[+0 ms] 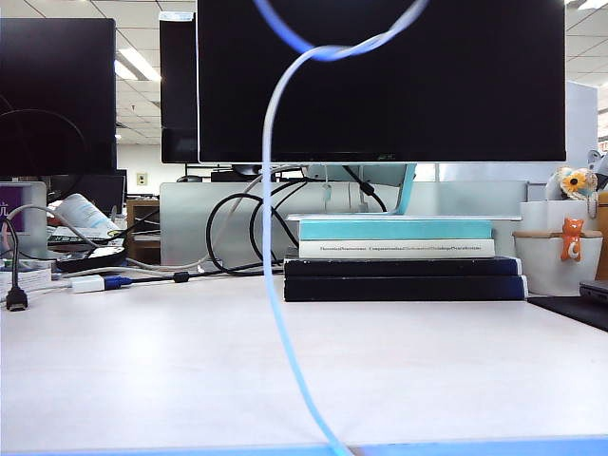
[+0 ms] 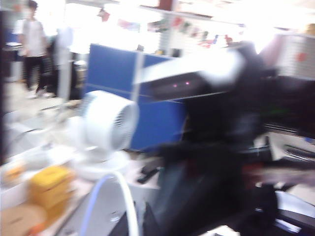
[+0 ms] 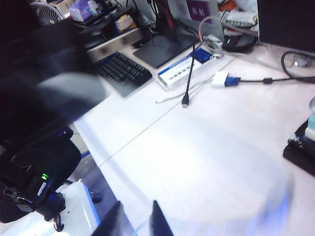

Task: Unfold the white charging cable into a straight cable.

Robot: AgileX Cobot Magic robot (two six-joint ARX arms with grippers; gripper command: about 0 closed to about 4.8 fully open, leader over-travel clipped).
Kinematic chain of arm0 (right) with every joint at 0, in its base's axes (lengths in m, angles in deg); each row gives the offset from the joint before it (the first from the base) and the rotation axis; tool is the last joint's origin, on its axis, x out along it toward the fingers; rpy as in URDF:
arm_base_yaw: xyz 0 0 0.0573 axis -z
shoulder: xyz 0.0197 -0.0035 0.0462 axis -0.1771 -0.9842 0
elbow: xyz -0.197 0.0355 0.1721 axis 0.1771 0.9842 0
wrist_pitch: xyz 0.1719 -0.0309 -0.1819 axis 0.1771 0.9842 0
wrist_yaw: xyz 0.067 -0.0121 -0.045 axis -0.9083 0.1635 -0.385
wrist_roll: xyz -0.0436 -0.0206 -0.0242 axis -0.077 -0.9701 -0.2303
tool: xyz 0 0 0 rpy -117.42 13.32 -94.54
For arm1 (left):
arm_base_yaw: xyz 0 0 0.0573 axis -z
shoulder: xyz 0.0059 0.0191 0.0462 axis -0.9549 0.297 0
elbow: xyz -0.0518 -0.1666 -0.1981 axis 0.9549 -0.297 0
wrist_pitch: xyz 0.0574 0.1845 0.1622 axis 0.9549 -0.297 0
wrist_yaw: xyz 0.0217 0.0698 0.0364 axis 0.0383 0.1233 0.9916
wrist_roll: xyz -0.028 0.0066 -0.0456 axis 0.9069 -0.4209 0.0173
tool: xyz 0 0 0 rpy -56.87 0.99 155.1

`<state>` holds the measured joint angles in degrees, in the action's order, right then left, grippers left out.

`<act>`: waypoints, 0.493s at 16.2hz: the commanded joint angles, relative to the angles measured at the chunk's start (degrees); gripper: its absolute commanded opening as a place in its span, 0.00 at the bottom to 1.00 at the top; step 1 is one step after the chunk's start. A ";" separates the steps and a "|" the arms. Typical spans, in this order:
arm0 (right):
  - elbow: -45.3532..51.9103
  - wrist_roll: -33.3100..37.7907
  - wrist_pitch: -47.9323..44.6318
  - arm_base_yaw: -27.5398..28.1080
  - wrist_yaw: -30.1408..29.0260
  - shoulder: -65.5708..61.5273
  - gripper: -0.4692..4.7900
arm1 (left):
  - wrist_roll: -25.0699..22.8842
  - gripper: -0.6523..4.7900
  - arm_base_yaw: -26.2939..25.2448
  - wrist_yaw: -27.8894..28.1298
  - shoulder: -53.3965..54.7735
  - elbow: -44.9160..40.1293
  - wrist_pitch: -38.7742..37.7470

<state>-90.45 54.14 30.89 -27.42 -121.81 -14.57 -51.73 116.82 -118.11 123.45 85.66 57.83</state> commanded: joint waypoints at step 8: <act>-0.20 -0.72 -7.30 0.04 13.49 -2.16 0.24 | 3.15 0.16 4.59 -8.17 0.98 0.17 3.19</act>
<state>-90.47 53.75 24.53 -27.42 -109.77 -16.69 -49.17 121.30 -124.36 124.67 85.66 59.03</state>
